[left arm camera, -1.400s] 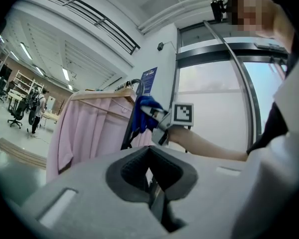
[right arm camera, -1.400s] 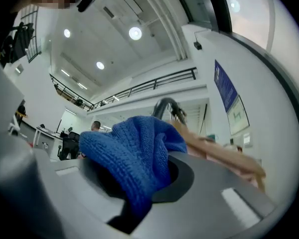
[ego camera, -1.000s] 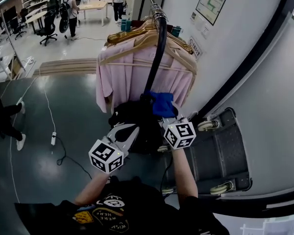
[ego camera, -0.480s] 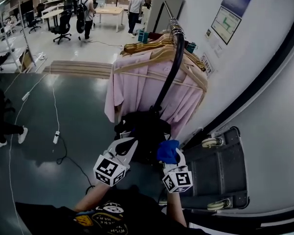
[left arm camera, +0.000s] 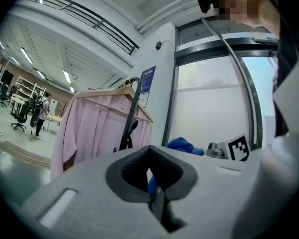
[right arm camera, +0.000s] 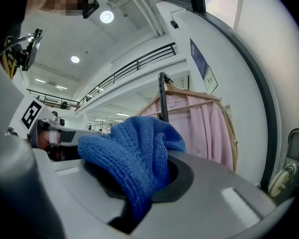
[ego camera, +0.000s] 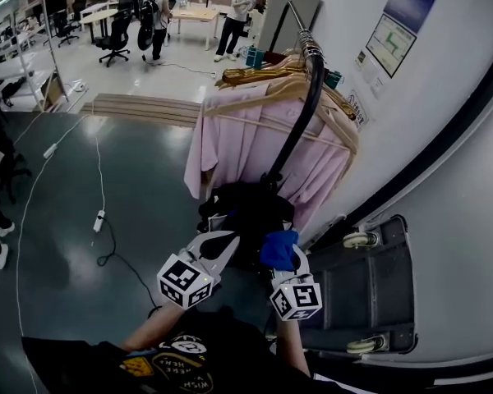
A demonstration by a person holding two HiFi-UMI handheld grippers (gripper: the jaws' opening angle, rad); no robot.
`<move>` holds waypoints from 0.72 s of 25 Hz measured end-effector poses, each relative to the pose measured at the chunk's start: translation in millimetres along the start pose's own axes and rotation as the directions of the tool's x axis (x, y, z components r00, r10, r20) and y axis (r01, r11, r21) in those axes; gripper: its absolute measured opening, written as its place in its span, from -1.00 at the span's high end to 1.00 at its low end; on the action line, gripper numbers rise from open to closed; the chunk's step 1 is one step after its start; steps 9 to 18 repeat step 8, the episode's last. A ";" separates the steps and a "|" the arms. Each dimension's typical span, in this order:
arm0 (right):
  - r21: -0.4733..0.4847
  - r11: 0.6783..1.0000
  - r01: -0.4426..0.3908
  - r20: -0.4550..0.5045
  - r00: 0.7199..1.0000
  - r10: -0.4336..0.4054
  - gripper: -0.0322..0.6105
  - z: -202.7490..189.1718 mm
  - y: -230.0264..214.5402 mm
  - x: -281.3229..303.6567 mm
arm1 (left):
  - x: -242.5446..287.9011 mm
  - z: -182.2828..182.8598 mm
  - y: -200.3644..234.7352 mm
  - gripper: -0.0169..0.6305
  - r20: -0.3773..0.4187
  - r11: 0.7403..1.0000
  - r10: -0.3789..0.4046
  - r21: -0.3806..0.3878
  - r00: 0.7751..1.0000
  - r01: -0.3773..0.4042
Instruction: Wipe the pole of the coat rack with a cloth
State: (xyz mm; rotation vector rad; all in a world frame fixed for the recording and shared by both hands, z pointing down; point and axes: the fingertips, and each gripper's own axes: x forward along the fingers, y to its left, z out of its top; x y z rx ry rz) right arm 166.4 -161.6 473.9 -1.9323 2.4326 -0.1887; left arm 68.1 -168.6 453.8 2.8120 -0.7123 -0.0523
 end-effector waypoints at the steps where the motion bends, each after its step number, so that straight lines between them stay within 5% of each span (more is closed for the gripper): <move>1: 0.002 1.000 -0.006 -0.003 1.000 0.006 0.80 -0.3 2.8 0.5 | -0.8 0.6 -1.1 0.95 0.002 1.000 -0.001 0.006 1.000 0.001; 8: 0.007 1.000 -0.015 -0.011 1.000 0.015 0.80 -3.5 12.0 0.7 | -7.6 4.0 -2.4 0.95 0.030 0.993 0.027 0.112 0.999 -0.030; 18: 0.007 1.000 -0.015 -0.011 1.000 0.015 0.80 -3.5 12.0 0.7 | -7.6 4.0 -2.4 0.95 0.030 0.993 0.027 0.112 0.999 -0.030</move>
